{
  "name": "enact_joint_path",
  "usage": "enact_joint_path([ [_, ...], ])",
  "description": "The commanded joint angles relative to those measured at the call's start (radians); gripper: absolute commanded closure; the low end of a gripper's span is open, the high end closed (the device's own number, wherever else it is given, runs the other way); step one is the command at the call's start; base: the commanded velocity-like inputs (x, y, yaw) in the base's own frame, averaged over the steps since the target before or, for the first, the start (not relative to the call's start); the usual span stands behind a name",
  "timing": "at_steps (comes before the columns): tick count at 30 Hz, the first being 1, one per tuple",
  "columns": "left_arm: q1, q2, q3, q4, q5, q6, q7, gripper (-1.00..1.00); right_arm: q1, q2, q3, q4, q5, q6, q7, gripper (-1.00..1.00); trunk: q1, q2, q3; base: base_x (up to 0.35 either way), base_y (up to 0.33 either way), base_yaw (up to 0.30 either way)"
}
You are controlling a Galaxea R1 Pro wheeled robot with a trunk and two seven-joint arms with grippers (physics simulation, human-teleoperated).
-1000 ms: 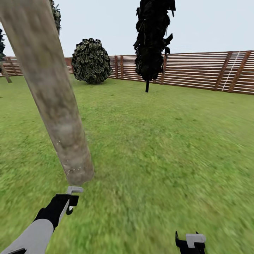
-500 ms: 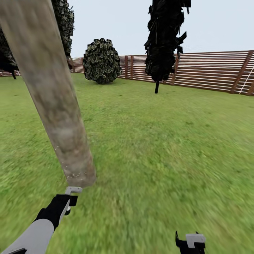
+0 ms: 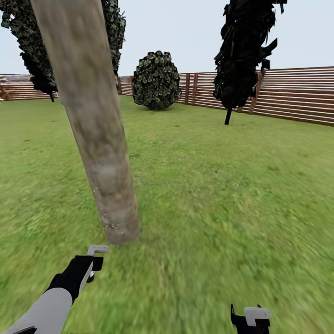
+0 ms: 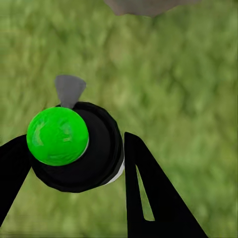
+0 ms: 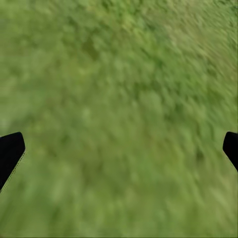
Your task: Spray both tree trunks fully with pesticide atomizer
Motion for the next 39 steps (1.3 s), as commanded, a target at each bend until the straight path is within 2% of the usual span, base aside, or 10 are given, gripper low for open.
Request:
enact_joint_path([
  [1,0.0,0.0,0.0,0.0,-0.001,0.0,0.0,1.0,0.0,0.0,0.0,0.0,0.0,0.0,0.0,-1.0,0.0,0.0,0.0,0.164,-0.215,0.16],
  [20,0.0,0.0,0.0,0.0,-0.001,0.0,0.0,1.0,0.0,-0.002,0.0,0.0,0.0,0.0,0.0,-1.0,0.0,0.0,0.0,0.147,-0.24,0.016],
  [39,0.0,0.001,0.001,0.0,-0.002,0.0,0.002,1.0,0.0,0.0,0.0,0.0,0.0,0.0,0.001,-1.0,0.0,0.0,0.0,0.008,-0.271,0.246],
])
